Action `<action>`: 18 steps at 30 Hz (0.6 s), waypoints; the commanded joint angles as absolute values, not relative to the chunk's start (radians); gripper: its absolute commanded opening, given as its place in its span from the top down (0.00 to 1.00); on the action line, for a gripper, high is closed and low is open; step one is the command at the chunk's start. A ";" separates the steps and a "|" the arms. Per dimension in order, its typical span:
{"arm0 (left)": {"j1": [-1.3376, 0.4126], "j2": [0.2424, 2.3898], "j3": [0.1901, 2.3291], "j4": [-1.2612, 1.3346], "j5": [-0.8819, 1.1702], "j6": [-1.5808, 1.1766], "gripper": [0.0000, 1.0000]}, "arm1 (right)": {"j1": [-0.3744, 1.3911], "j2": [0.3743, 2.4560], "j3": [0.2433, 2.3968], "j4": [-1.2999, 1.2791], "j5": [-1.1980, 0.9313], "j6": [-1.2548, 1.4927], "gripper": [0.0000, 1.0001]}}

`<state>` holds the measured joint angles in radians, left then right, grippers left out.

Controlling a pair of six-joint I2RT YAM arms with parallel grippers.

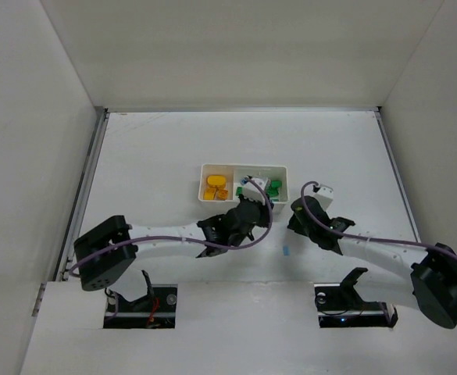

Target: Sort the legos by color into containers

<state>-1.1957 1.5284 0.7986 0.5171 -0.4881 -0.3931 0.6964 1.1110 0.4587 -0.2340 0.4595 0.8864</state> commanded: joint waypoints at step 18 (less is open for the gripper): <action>-0.887 1.591 0.863 0.483 -0.350 -0.393 0.86 | 0.739 1.391 0.704 -0.390 0.555 0.851 0.55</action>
